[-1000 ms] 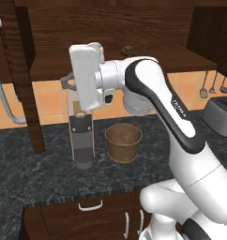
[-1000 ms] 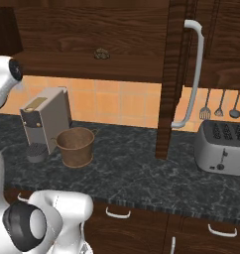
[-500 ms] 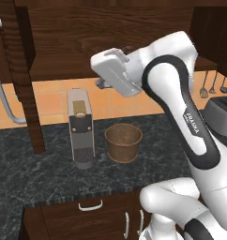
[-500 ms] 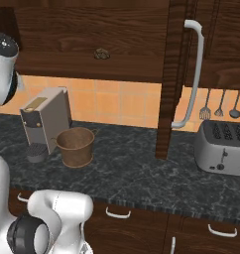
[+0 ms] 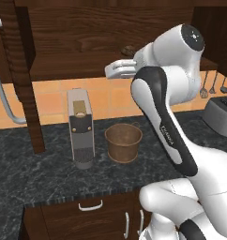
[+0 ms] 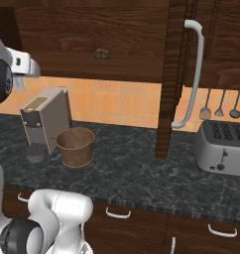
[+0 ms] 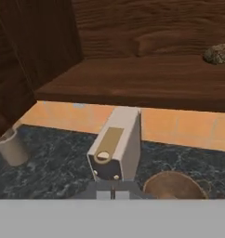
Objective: Open the cabinet, pick up the bread from the cabinet and place it in the basket. Then move the basket to the dining counter.
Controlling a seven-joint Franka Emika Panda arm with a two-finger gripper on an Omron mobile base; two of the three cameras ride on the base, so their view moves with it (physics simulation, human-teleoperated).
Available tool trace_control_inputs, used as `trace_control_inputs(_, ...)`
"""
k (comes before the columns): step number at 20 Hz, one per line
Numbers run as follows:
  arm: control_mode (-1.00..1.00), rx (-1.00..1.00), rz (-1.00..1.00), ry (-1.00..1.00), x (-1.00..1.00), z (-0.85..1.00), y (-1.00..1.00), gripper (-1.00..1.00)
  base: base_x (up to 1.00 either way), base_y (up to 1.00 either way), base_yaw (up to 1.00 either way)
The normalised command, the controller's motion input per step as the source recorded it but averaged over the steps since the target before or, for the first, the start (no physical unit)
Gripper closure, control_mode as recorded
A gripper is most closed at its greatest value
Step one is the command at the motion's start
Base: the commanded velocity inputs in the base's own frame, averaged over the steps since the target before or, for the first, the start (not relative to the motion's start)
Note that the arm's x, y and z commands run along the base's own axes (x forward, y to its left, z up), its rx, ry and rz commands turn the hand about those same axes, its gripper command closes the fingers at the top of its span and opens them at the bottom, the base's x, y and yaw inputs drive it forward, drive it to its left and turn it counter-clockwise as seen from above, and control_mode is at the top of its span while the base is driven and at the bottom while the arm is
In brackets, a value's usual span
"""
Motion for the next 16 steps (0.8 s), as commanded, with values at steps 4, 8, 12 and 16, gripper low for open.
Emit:
trace_control_inputs(4,-1.0,-0.25,-0.24,-0.19,0.27,0.02,-0.88,-1.0,0.0,0.0,0.0)
trace_control_inputs(8,-1.0,-0.01,-0.16,-0.19,0.15,0.03,-0.91,-1.0,0.0,0.0,0.0)
trace_control_inputs(12,-1.0,0.05,-0.09,-0.12,0.27,0.21,-0.54,-1.0,0.0,0.0,0.0)
trace_control_inputs(16,-1.0,0.06,-0.08,-0.02,0.13,0.43,-0.24,-1.0,0.0,0.0,0.0)
